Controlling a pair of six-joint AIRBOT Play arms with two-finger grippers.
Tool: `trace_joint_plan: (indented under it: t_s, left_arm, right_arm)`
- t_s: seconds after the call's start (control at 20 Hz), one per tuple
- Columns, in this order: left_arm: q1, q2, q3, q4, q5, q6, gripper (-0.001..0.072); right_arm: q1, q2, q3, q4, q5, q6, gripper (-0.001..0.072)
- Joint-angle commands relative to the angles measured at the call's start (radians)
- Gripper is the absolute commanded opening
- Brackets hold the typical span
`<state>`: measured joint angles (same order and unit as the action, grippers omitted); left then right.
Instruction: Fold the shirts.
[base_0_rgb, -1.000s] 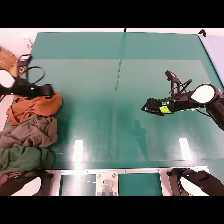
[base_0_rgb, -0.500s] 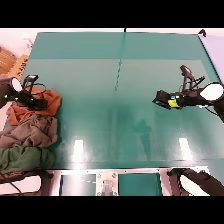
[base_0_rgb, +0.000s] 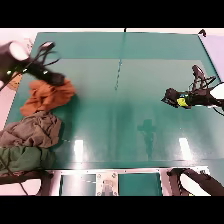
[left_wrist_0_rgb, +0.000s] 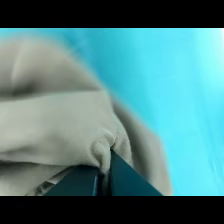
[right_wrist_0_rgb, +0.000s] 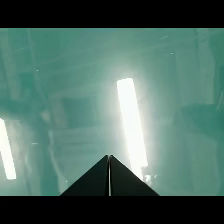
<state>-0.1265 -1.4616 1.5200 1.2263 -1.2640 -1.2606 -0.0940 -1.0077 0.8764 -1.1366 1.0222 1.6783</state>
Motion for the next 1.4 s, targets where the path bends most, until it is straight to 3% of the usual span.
trace_joint_plan:
  t_s: [0.0, 0.2, 0.25, 0.3, 0.35, 0.45, 0.55, 0.8, 0.9, 1.1, 1.35]
  left_arm:
    - [-0.251, -0.011, 0.098, -0.090, 0.010, -0.025, 0.0017]
    - [-0.445, -0.099, 0.098, -0.123, 0.064, -0.060, 0.0031]
    - [-0.469, -0.118, 0.098, -0.140, 0.081, -0.058, 0.0354]
    - [-0.478, -0.125, 0.100, -0.142, 0.092, -0.077, 0.0684]
    - [-0.470, -0.122, 0.103, -0.138, 0.089, -0.094, 0.0712]
    - [-0.404, -0.113, 0.145, -0.044, 0.014, -0.100, 0.0711]
    - [-0.295, -0.113, 0.199, 0.043, -0.104, -0.140, 0.0712]
    - [-0.016, -0.113, 0.073, 0.051, -0.179, -0.171, 0.0713]
    - [0.050, -0.116, -0.024, 0.051, -0.108, -0.171, 0.0713]
    - [0.090, -0.137, -0.129, 0.044, 0.202, -0.159, 0.0713]
    - [0.090, -0.247, -0.129, -0.190, 0.343, 0.018, 0.0712]
  right_arm:
    - [-0.009, 0.000, 0.001, 0.000, 0.005, -0.008, 0.0016]
    - [-0.023, 0.000, 0.001, 0.001, 0.012, -0.008, 0.0016]
    - [-0.031, 0.000, 0.001, 0.002, 0.019, -0.008, 0.0024]
    - [-0.043, 0.000, 0.001, 0.003, 0.032, -0.008, 0.0136]
    - [-0.056, 0.000, 0.001, 0.003, 0.049, -0.008, 0.0273]
    - [-0.080, 0.000, 0.000, 0.003, 0.079, -0.008, 0.0315]
    - [-0.069, 0.000, -0.015, 0.003, 0.087, -0.008, 0.0491]
    - [0.106, -0.041, -0.121, 0.041, -0.046, -0.008, 0.0500]
    - [0.185, -0.117, -0.119, 0.087, -0.104, -0.028, 0.0501]
    - [0.277, -0.303, -0.113, 0.204, -0.159, -0.069, 0.0506]
    - [0.321, -0.433, -0.111, 0.370, -0.178, -0.187, 0.0505]
